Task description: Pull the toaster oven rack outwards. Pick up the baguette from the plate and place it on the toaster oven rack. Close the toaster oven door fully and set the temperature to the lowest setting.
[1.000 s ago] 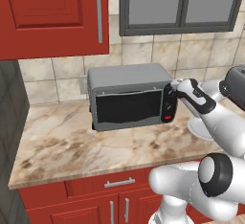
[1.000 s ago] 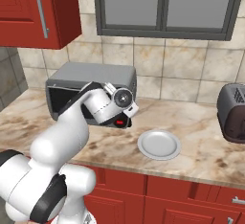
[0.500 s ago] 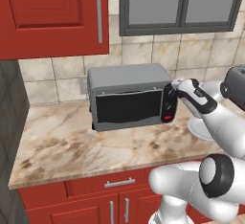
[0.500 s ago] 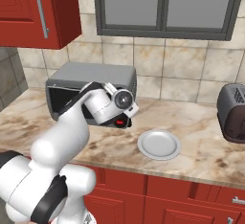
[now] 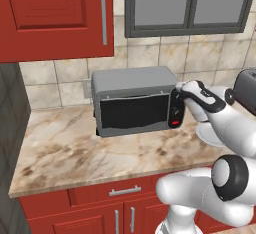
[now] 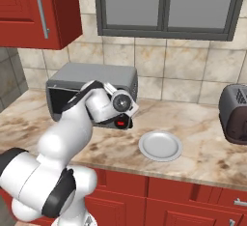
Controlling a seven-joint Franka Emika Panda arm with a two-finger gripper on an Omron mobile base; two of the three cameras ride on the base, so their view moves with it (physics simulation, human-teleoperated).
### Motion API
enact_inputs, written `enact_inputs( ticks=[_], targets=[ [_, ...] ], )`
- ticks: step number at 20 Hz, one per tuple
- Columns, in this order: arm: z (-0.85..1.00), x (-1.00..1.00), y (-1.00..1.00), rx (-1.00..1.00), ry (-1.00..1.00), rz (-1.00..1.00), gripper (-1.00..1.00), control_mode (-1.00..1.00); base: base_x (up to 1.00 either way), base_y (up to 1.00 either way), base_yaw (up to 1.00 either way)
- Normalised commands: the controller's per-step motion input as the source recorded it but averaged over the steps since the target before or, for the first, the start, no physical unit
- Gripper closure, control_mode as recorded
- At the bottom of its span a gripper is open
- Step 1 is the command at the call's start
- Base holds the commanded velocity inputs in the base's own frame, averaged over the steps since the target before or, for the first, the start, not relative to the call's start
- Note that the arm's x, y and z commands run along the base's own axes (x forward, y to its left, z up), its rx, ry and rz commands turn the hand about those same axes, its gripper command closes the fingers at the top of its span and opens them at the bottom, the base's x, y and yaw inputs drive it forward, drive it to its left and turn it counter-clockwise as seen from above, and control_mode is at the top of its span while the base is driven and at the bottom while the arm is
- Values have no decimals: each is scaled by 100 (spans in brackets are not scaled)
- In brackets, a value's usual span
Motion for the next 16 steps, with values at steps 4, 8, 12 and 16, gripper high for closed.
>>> enact_inputs(
  ticks=[4,8,12,16],
  targets=[
    [0,21,4,-4,-3,2,-100,-100,0,0,0],
    [0,2,0,0,0,2,-100,-100,0,0,0],
    [-4,0,0,0,0,0,-100,-100,0,0,0],
    [-12,4,0,-2,-3,0,-100,-100,0,0,0]
  ],
)
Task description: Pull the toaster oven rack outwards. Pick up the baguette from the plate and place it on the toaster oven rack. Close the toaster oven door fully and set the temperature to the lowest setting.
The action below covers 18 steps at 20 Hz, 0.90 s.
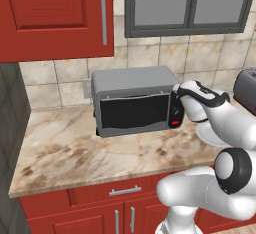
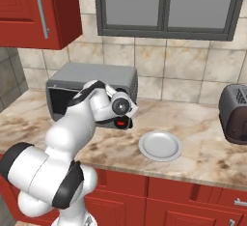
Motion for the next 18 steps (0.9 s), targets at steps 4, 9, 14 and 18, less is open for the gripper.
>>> enact_inputs(
  ticks=[4,9,14,18],
  targets=[
    [-8,6,0,-4,-3,0,-100,-100,0,0,0],
    [0,3,0,-1,0,0,-100,-100,0,0,0],
    [-1,2,11,0,-1,0,-100,-100,0,0,0],
    [-7,14,10,-1,-4,0,-100,-100,0,0,0]
  ],
)
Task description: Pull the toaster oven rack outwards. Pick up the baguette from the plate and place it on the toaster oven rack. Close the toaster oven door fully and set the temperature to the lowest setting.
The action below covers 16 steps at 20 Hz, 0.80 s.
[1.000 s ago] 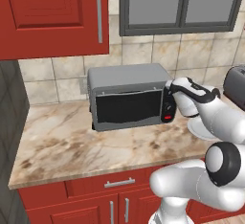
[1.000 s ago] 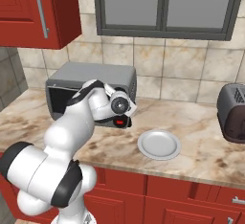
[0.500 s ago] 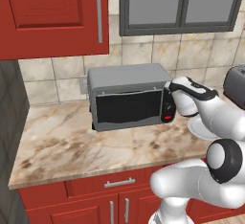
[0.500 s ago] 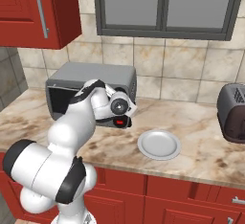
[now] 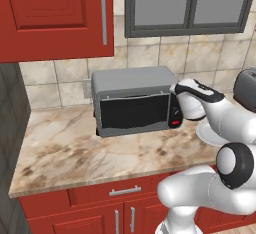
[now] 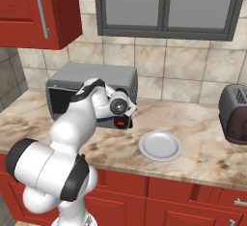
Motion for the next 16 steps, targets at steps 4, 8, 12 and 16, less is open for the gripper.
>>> enact_inputs(
  ticks=[4,8,12,16],
  targets=[
    [0,12,4,0,0,0,-100,-100,0,0,0],
    [-7,11,0,-3,0,0,-100,-100,0,0,0],
    [-9,6,0,-2,0,0,-100,-100,0,0,0],
    [-9,1,0,-1,0,0,-100,-100,0,0,0]
  ],
)
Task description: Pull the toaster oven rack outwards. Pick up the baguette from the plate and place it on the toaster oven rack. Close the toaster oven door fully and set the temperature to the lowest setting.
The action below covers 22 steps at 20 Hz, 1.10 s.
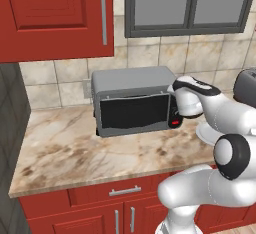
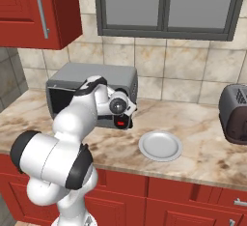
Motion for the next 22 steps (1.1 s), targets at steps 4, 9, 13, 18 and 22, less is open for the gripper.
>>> enact_inputs(
  ticks=[4,9,13,18,22],
  targets=[
    [-5,0,-5,-1,0,0,-100,-100,0,0,0],
    [-1,10,-6,0,0,0,-100,-100,0,0,0],
    [0,11,-10,0,0,1,-100,-100,0,0,0],
    [0,0,0,0,0,0,-100,-100,0,0,0],
    [0,2,0,0,0,0,100,-100,0,0,0]
  ],
)
